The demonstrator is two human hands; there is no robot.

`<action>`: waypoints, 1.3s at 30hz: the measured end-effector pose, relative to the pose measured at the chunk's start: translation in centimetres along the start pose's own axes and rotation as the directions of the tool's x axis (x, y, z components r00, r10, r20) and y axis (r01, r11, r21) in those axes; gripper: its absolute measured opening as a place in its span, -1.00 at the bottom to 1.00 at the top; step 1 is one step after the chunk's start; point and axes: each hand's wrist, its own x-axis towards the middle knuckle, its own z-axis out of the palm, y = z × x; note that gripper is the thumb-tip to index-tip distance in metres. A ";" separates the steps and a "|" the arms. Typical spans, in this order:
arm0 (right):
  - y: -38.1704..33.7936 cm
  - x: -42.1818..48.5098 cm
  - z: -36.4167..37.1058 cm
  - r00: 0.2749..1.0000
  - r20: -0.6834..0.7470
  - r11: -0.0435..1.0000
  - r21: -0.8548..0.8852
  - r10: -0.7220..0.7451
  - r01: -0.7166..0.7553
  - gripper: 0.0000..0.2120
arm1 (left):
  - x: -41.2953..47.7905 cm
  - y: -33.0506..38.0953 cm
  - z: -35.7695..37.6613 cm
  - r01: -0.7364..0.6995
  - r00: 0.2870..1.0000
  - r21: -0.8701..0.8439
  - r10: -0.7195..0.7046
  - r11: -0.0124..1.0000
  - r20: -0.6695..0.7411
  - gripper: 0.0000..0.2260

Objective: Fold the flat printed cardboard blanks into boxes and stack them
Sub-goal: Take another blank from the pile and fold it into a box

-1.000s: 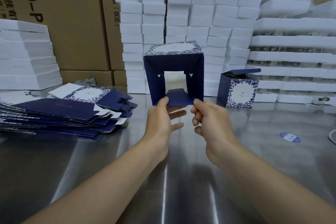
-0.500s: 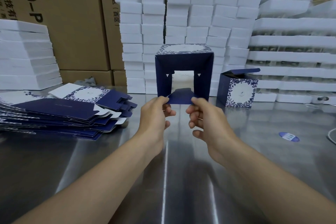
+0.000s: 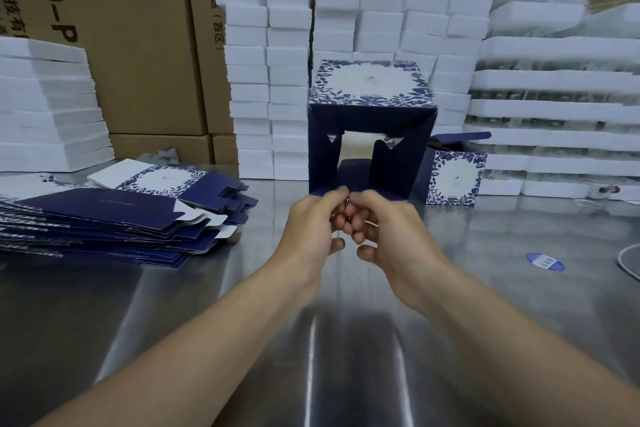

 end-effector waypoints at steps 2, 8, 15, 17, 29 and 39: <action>0.1 0.0 0.2 1.000 -0.015 1.000 -0.016 -0.024 0.024 -0.66 | -0.2 -0.1 0.1 0.012 1.000 0.014 -0.012 1.000 -0.001 -0.54; 0.1 0.0 0.0 1.000 -0.015 0.999 -0.047 0.022 -0.022 -0.66 | -0.2 -0.3 0.2 -0.007 0.999 0.084 0.004 0.996 0.035 -0.49; 0.3 0.2 0.1 0.992 -0.121 0.999 0.032 0.043 -0.039 -0.73 | 0.0 -0.6 0.1 0.054 0.998 0.052 -0.055 0.997 0.021 -0.64; 0.4 0.3 0.1 0.989 -0.143 0.999 0.013 0.040 -0.039 -0.75 | 0.0 -0.6 0.1 0.068 0.998 0.016 -0.068 0.998 -0.016 -0.63; 0.3 1.0 -0.7 0.955 -0.283 0.992 0.104 0.093 -0.065 -0.72 | 0.6 -0.6 -0.3 0.078 0.992 0.061 -0.072 0.995 -0.104 -0.66; 0.2 1.2 -1.2 0.953 -0.301 0.998 -0.015 0.046 -0.053 -0.80 | 1.9 -0.9 -1.4 0.081 0.966 -0.066 -0.095 0.995 -0.240 -0.72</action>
